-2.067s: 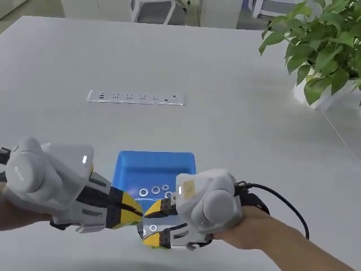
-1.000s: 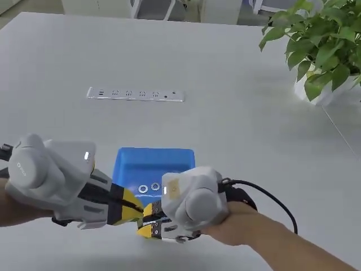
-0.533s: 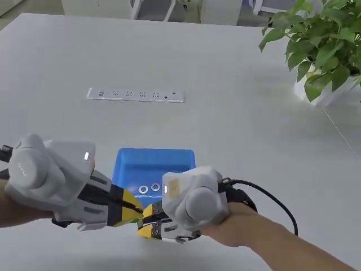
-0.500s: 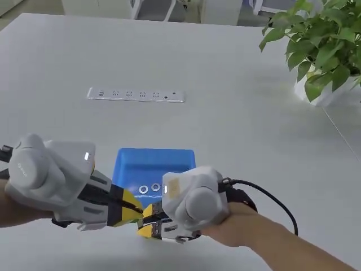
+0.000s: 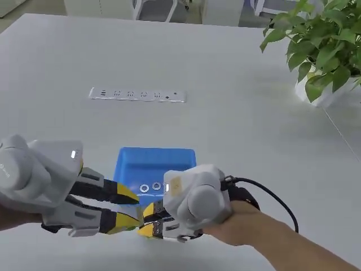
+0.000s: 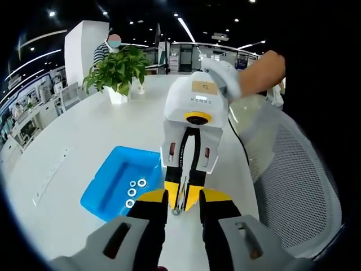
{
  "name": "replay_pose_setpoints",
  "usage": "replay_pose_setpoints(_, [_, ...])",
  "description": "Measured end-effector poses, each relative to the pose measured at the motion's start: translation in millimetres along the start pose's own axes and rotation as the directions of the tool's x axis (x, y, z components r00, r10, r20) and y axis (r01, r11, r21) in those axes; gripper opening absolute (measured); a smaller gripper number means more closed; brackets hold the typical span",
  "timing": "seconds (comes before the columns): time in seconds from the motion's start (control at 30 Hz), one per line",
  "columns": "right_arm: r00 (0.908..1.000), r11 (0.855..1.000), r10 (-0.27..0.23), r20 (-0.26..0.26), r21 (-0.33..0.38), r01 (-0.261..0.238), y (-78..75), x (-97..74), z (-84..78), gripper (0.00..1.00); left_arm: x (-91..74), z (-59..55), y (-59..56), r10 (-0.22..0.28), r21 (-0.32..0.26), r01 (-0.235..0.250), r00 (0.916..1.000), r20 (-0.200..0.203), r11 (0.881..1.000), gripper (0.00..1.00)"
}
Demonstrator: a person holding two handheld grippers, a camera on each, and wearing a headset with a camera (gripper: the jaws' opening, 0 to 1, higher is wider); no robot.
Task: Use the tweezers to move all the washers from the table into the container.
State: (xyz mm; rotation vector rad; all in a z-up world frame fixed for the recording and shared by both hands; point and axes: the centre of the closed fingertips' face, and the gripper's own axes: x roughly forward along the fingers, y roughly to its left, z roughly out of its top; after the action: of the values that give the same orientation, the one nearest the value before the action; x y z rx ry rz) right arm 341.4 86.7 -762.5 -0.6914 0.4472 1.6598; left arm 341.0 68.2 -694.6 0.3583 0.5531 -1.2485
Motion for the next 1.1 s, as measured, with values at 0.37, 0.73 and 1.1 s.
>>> replay_pose_setpoints(0.37, [0.9999,1.0,0.001,0.011,-0.006,-0.001,-1.9,-14.3,11.0,0.08,-19.9,3.2,2.5,0.074,-0.085,-0.069,0.9954,0.06,0.994,0.46])
replay_pose_setpoints(0.73, [0.9994,1.0,-0.01,0.032,-0.004,0.01,-9.1,-30.4,27.1,0.08,-31.8,-8.1,3.2,0.151,-0.15,-0.139,0.986,0.071,0.979,0.65])
replay_pose_setpoints(1.1, [0.9974,0.998,-0.046,0.054,-0.036,0.048,-29.0,-48.9,39.6,0.08,-38.5,-13.7,5.1,0.241,-0.235,-0.215,0.9662,0.091,0.948,0.83])
